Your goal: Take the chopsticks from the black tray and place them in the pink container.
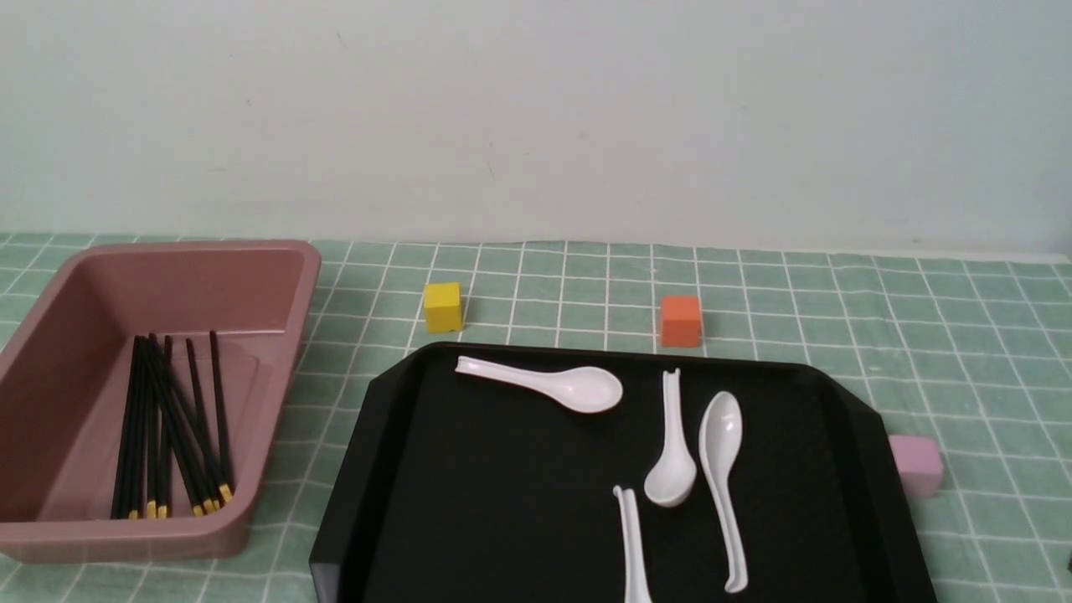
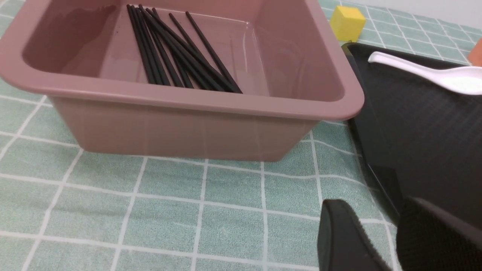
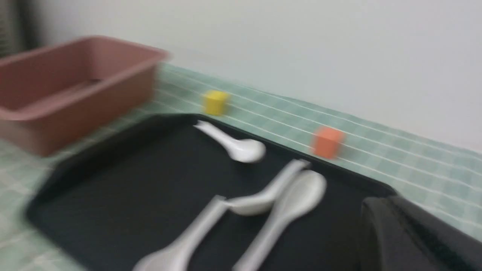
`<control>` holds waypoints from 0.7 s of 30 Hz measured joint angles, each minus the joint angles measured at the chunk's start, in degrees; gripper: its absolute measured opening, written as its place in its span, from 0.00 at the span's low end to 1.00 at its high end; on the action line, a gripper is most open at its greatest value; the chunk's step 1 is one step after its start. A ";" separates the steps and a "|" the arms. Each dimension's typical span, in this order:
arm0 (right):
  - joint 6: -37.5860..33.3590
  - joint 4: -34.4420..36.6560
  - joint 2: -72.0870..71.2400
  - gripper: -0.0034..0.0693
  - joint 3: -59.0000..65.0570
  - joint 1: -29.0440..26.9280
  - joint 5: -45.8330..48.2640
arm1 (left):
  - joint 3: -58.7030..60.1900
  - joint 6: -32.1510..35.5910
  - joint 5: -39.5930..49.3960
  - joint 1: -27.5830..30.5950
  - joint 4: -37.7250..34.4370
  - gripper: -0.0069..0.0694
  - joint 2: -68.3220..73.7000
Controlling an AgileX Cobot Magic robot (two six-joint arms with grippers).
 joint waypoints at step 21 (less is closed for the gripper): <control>-0.79 2.08 -7.96 0.12 13.46 -22.11 3.50 | 0.00 0.00 0.00 0.00 0.00 0.40 0.00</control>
